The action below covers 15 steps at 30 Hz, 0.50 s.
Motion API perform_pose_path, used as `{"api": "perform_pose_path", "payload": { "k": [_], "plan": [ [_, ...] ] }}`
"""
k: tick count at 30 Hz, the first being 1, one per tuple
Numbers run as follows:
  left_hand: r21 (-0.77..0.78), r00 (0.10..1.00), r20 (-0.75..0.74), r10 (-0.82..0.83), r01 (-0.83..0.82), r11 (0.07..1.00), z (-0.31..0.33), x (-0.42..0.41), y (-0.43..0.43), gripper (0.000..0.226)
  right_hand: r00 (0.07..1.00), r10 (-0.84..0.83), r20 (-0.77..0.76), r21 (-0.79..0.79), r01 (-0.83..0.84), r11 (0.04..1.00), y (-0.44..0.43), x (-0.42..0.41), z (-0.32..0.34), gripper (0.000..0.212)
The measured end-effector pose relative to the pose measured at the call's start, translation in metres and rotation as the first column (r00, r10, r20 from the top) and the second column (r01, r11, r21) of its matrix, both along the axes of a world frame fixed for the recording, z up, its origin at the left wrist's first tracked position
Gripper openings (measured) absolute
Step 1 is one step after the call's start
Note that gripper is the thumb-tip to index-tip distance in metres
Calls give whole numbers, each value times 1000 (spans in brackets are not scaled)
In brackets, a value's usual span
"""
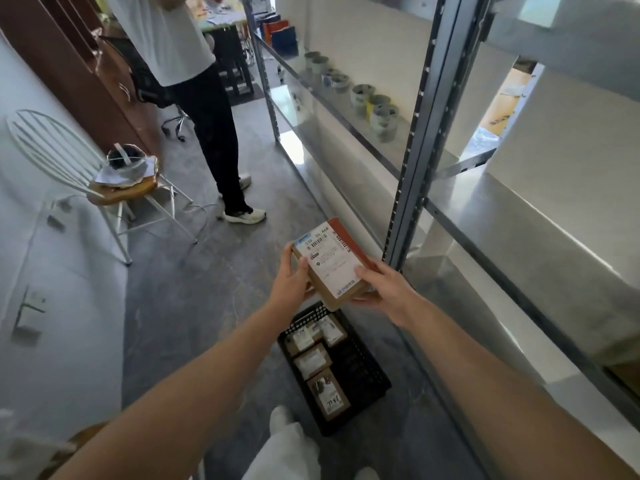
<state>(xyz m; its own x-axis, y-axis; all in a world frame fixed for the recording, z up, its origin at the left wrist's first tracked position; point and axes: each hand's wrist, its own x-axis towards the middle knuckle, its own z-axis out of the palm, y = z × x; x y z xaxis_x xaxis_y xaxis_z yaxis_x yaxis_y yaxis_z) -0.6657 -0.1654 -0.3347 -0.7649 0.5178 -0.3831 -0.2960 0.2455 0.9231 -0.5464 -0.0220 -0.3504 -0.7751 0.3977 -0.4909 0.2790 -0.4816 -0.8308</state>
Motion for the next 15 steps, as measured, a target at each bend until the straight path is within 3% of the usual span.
{"api": "perform_pose_path", "payload": {
  "k": [8, 15],
  "plan": [
    [3, 980, 200, -3, 2, 1000, -35, -47, 35, 41, 964, -191, 183, -46, 202, 978, 20, -45, -43, 46],
    [18, 960, 272, 67, -75, 997, -90, -102, 59, 24, 850, -383, 362, 173, 343, 923, 14, -124, -91, 60]
  ]
}}
